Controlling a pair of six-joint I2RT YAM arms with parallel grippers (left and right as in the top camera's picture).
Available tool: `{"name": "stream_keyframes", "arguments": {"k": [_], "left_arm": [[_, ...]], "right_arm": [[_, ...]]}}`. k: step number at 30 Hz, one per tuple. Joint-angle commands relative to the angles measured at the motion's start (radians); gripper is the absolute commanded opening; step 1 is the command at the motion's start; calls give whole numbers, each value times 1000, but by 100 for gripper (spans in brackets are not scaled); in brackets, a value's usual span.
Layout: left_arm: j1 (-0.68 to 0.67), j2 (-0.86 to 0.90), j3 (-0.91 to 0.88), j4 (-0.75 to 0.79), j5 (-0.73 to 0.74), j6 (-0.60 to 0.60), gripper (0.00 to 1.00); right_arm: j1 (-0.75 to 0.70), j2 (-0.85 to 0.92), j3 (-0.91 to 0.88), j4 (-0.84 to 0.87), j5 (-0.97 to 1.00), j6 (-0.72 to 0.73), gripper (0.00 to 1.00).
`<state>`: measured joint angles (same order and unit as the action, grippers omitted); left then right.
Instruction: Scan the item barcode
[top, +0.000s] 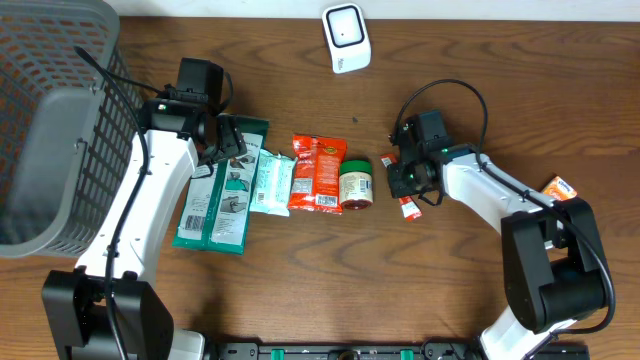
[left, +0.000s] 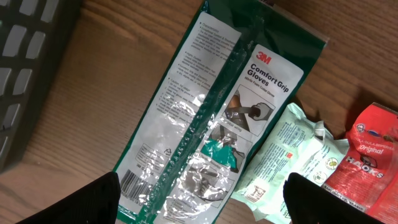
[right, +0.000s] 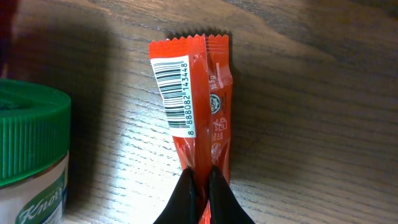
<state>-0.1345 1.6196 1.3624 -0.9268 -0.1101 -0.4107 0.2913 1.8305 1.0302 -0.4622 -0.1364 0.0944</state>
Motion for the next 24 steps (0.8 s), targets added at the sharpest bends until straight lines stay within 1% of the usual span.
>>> {"name": "stream_keyframes", "arguments": {"k": [1,4,7,14,20,24], "left_arm": [[0,2,-3,-3,-6,6,84],[0,2,-3,-3,-6,6,84],[0,2,-3,-3,-6,6,84],[0,2,-3,-3,-6,6,84],[0,2,-3,-3,-6,6,84],[0,2,-3,-3,-6,6,84]], "right_arm": [[-34,-5,-11,-2,-66,-6,1],[-80,-47,-11,-2,-198,-6,1],[-158,-83,-11,-1,-399,-6,1],[-298,-85,-11,-19,-676,-7,1],[-362,-85,-11,43,-1058,-6,1],[-386,-85,-11,55,-1169,-6,1]]}}
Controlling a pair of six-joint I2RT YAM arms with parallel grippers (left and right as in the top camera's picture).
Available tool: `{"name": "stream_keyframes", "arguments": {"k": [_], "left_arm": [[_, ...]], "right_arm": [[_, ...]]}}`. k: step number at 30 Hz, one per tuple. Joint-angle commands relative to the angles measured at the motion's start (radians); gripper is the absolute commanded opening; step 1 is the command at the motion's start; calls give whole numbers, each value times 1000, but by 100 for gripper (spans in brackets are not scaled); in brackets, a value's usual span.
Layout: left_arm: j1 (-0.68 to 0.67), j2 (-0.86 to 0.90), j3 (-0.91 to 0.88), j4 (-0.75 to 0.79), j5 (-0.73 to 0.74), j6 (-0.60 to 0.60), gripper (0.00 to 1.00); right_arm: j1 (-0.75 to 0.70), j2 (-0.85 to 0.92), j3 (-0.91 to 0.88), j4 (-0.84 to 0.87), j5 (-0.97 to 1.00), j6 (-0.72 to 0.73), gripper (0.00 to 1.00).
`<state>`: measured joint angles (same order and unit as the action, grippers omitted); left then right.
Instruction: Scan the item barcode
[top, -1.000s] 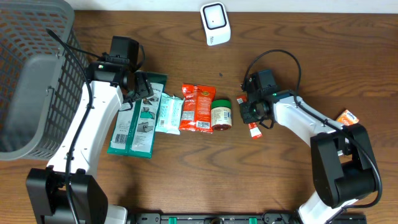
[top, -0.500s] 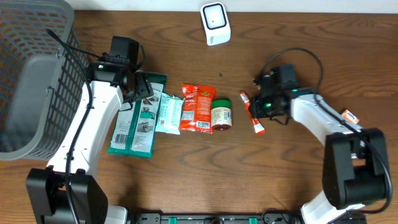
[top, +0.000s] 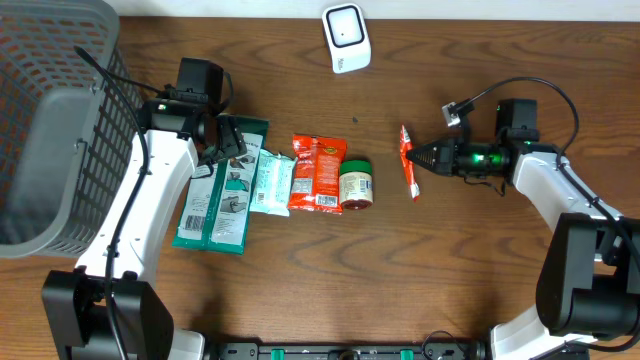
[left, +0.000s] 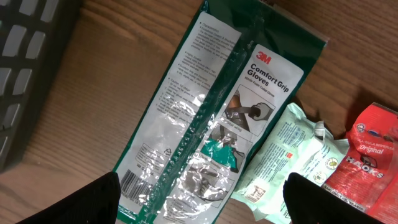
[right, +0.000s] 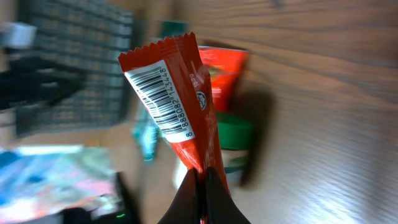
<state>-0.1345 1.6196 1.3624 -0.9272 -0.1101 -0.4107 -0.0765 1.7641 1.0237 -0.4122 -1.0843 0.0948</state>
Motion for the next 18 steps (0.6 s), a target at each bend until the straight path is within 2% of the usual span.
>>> {"name": "stream_keyframes", "arguments": {"k": [1,18], "left_arm": [[0,2,-3,-2,-6,6,84],[0,2,-3,0,22,6,84]], "right_arm": [[-23,-18,-5,5,-237,-6,1],[-45,-18,-5,48,-466,-1,1]]}}
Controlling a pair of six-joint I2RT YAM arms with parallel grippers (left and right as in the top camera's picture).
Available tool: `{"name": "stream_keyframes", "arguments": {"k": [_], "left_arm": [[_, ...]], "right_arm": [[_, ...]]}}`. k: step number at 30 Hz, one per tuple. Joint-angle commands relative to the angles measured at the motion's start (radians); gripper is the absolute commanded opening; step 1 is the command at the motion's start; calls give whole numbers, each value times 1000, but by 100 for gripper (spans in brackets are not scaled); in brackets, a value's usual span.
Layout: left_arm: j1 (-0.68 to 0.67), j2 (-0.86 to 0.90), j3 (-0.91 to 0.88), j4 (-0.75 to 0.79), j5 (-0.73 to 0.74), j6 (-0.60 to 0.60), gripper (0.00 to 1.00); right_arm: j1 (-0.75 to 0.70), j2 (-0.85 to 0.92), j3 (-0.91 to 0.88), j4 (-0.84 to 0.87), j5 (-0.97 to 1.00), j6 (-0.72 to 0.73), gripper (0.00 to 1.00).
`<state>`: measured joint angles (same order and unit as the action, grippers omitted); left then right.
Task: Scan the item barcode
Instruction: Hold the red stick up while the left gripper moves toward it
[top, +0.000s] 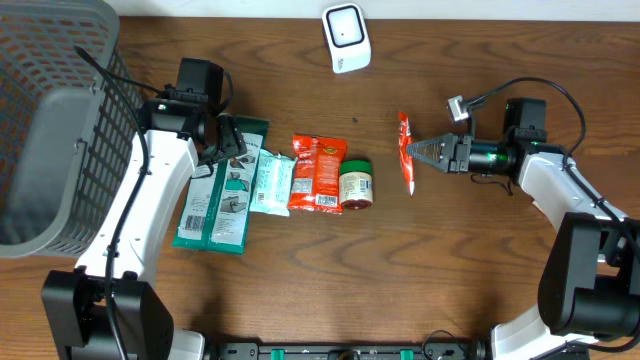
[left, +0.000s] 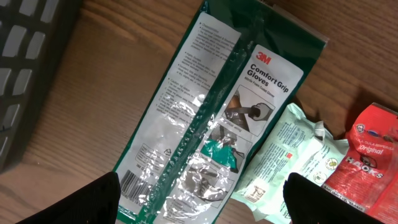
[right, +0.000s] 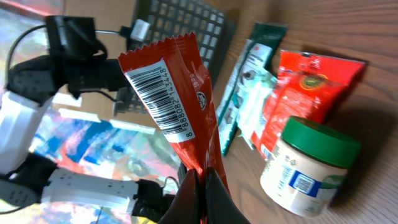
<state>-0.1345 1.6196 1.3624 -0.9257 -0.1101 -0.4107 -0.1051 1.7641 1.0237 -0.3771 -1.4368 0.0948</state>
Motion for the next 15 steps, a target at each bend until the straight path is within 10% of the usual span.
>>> {"name": "stream_keyframes", "arguments": {"k": [1,9,15], "left_arm": [[0,2,-3,-3,74,6,84],[-39,2,-3,46,878,214,87],[-169,2,-3,168,955,263,87]], "right_arm": [[-21,-18,-5,19,-122,12,1],[-35,-18,-5,157,-111,225,1],[-34,-18,-5,436,-73,543,1]]}}
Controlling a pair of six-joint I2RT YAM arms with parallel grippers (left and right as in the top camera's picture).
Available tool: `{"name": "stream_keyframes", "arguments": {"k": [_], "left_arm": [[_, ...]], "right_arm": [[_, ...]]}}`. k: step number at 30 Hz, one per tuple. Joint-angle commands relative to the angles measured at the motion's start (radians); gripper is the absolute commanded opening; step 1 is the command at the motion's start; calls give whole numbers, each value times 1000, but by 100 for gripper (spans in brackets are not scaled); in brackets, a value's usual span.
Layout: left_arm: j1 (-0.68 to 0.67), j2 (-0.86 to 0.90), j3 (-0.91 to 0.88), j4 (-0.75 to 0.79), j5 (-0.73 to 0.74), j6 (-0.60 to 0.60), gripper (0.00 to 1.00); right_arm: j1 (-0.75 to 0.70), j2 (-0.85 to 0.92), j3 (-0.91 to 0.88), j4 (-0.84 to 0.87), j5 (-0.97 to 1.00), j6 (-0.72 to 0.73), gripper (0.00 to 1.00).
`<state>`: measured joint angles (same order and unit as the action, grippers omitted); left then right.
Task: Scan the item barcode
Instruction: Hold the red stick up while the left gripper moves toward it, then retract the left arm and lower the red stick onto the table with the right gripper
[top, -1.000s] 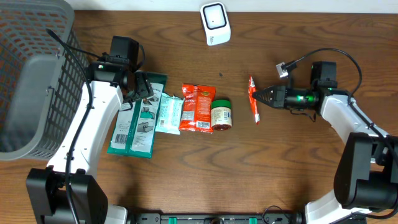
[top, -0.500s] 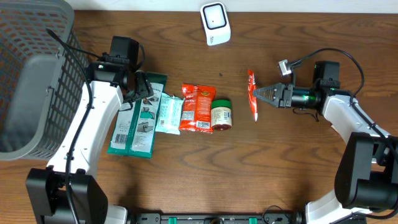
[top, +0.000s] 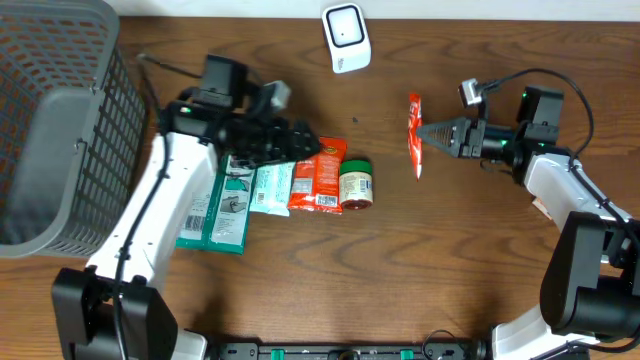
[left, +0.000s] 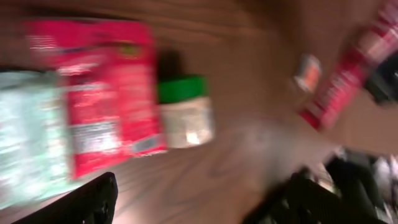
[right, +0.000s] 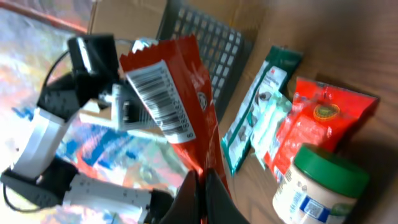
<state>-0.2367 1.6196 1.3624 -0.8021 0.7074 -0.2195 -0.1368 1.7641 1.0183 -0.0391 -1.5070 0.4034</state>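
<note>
My right gripper (top: 430, 133) is shut on the lower end of a slim red sachet (top: 415, 135), which is held up off the table. The sachet (right: 171, 99) shows its white barcode label to the right wrist camera, above the closed gripper (right: 202, 186). A white scanner (top: 346, 38) stands at the table's back edge, left of the sachet. My left gripper (top: 300, 145) hovers open over the row of packets, holding nothing. The left wrist view is blurred; the gripper (left: 199, 205) spans bare wood, and the sachet (left: 348, 81) shows at far right.
A grey basket (top: 50, 120) fills the left side. In a row on the table lie a green glove pack (top: 215, 210), a pale green packet (top: 268, 185), a red snack packet (top: 318, 175) and a green-lidded jar (top: 355, 185).
My left arm has swung right, from above the glove pack to above the snack packets and jar. My right gripper holds the sachet slightly farther back and to the right.
The right gripper was first shut on the sachet lying on the table beside the jar. Then it held the sachet lifted off the wood, barcode facing the wrist camera. The left arm stayed still over the glove pack until now, when it stands over the packets.
</note>
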Motion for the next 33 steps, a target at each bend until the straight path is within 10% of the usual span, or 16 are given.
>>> {"name": "stream_keyframes", "arguments": {"k": [1,19,33], "left_arm": [[-90,2,-3,70,138,74,86],[-323,2,-3,402,-117,73,86],[-309,2,-3,391,-106,66,86]], "right_arm": [[-1,-19,1,139,3,282,1],[109,-19,1,979,14,1044,1],[127,-19,0,1042,0,976,3]]}}
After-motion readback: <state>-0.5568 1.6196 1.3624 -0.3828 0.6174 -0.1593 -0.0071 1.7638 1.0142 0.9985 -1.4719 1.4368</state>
